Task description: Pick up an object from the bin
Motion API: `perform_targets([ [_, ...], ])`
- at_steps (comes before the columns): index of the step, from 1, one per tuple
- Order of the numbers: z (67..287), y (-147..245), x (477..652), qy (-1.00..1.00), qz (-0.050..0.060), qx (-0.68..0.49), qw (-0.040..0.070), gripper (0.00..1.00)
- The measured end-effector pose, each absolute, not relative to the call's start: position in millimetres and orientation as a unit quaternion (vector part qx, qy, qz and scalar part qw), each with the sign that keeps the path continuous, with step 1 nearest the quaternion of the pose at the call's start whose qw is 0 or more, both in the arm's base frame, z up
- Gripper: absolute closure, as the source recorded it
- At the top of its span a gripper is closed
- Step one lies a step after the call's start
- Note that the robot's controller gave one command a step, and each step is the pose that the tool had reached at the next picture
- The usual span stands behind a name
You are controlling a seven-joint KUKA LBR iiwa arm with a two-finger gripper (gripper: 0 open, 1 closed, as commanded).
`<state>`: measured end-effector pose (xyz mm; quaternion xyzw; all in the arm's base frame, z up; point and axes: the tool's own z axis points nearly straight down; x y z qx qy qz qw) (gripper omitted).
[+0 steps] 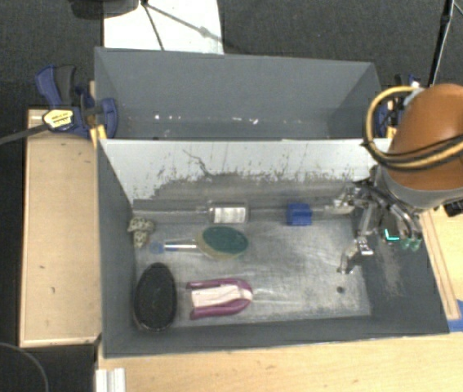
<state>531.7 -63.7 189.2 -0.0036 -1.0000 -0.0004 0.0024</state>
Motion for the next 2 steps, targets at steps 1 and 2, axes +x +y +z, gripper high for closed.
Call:
perform_targets([
  [1,92,-19,582.9,-1.000,0.000,0.022,-0.004,0.00],
  [2,104,54,583.1,-0.999,-0.002,0.052,-0.004,0.00],
])
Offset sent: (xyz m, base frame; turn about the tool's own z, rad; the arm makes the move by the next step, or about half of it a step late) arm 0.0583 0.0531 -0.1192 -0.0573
